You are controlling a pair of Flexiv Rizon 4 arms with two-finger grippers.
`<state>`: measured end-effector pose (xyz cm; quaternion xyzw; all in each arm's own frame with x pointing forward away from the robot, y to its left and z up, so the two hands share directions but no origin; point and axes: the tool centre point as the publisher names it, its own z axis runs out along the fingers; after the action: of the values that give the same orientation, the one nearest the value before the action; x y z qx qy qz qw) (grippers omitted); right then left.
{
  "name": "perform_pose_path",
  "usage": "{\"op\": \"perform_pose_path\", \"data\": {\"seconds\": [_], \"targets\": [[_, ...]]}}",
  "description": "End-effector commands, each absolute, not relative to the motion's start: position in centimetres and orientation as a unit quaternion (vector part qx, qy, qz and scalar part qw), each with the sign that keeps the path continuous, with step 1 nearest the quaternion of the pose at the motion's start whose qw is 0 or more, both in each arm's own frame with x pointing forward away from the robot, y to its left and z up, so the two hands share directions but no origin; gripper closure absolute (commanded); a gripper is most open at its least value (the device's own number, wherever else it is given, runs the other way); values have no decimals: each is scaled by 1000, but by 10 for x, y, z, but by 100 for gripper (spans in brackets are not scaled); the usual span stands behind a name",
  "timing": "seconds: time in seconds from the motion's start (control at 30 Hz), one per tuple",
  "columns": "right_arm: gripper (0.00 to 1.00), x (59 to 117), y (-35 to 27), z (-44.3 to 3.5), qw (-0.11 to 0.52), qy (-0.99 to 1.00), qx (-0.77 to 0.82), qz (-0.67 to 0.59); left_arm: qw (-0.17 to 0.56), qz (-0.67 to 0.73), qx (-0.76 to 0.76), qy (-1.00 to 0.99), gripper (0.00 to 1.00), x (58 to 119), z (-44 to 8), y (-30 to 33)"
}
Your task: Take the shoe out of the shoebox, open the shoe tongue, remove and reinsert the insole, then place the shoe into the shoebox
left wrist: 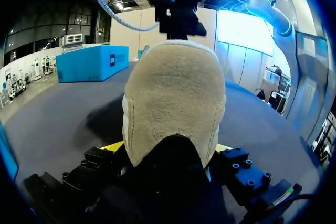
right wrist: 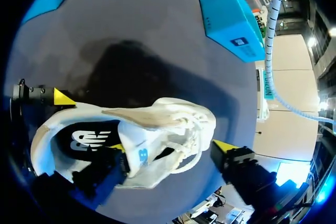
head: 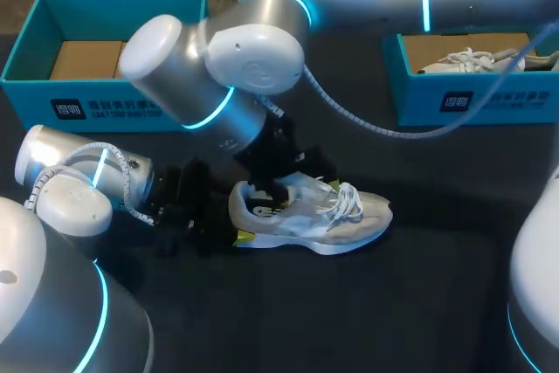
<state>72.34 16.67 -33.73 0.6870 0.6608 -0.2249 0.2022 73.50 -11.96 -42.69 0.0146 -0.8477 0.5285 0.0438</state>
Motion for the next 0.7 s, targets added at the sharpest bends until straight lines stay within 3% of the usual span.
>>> {"op": "perform_pose_path", "data": {"seconds": [0.03, 0.13, 0.17, 0.2, 0.7], "targets": [[51, 718, 159, -331, 243, 495, 817, -166, 44, 527, 15, -849, 100, 738, -432, -122], [67, 718, 158, -329, 238, 495, 820, -161, 44, 527, 15, -849, 100, 738, -432, -122], [78, 719, 157, -329, 238, 496, 820, -160, 44, 527, 15, -849, 100, 738, -432, -122], [98, 719, 157, -328, 237, 496, 820, -160, 44, 527, 15, -849, 100, 738, -432, -122], [100, 723, 122, -307, 214, 499, 827, -149, 44, 527, 15, -849, 100, 738, -432, -122]]}}
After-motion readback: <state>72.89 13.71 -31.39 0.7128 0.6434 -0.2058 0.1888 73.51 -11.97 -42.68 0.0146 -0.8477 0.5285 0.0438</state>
